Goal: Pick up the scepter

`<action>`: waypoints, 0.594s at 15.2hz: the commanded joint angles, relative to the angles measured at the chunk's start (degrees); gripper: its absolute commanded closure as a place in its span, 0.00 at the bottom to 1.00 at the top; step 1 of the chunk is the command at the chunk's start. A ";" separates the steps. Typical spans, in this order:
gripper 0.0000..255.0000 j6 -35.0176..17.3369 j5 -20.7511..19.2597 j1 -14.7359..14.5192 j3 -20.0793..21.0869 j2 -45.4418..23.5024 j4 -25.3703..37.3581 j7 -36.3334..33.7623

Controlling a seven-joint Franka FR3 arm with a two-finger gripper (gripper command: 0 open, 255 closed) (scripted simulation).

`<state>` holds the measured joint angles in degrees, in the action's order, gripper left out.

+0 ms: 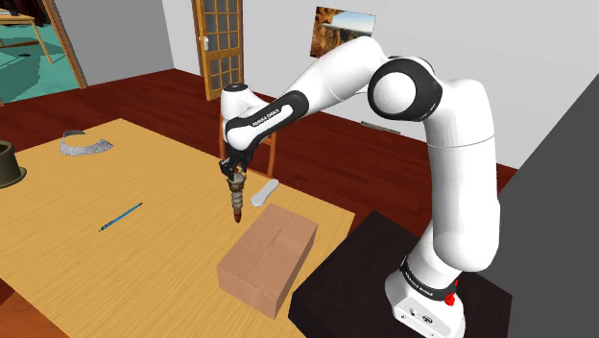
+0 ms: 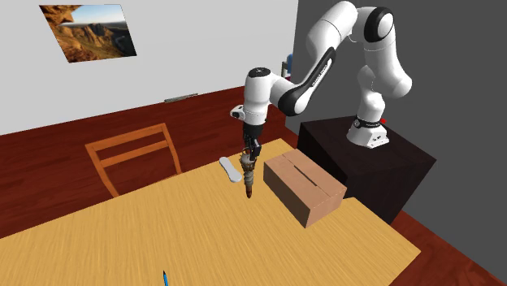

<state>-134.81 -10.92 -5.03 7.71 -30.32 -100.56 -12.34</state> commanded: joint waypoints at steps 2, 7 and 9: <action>1.00 0.01 0.00 -0.01 0.00 -0.03 0.00 -0.01; 1.00 2.23 0.49 0.19 0.29 1.77 0.44 0.45; 1.00 3.40 0.72 0.27 0.42 2.62 0.78 0.67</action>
<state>-132.02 -10.32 -4.75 8.05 -28.27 -99.85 -11.70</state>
